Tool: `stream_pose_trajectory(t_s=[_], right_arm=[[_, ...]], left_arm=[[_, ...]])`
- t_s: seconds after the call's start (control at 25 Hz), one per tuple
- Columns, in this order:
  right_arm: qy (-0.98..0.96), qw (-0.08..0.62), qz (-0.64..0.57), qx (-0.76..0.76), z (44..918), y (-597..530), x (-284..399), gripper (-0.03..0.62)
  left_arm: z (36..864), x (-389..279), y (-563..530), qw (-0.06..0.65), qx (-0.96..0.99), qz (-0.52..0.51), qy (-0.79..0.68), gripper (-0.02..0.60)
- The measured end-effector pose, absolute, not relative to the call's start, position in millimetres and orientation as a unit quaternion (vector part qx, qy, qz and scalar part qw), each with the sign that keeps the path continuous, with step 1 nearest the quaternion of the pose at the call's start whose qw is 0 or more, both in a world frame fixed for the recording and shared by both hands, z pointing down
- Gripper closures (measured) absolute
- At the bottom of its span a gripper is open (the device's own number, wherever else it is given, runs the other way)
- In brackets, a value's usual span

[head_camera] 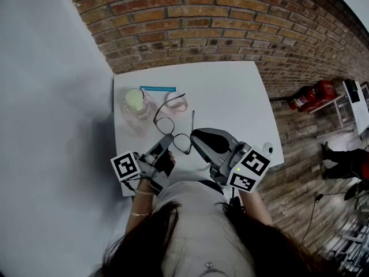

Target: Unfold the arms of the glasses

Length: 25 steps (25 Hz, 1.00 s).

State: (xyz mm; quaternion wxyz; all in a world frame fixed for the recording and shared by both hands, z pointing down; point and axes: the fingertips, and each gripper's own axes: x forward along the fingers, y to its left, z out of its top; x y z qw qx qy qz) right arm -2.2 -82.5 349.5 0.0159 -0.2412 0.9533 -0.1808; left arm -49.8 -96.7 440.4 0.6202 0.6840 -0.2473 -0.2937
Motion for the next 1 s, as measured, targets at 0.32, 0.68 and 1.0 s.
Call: stream_pose_trajectory(t_s=[0.32, 0.68, 1.0], right_arm=[[0.954, 0.019, -0.178, -0.240, 345.1, -81.2, -1.0, 0.562], [0.956, 0.023, -0.175, -0.235, 343.6, -80.0, -0.7, 0.562], [0.956, 0.026, -0.175, -0.235, 343.0, -80.9, 0.0, 0.563]], left_arm=[[440.8, -53.1, -97.7, 0.629, 0.670, -0.306, -0.250, 0.558], [444.3, -58.5, -99.3, 0.635, 0.655, -0.320, -0.254, 0.558], [447.8, -63.3, -101.1, 0.645, 0.638, -0.335, -0.255, 0.558]])
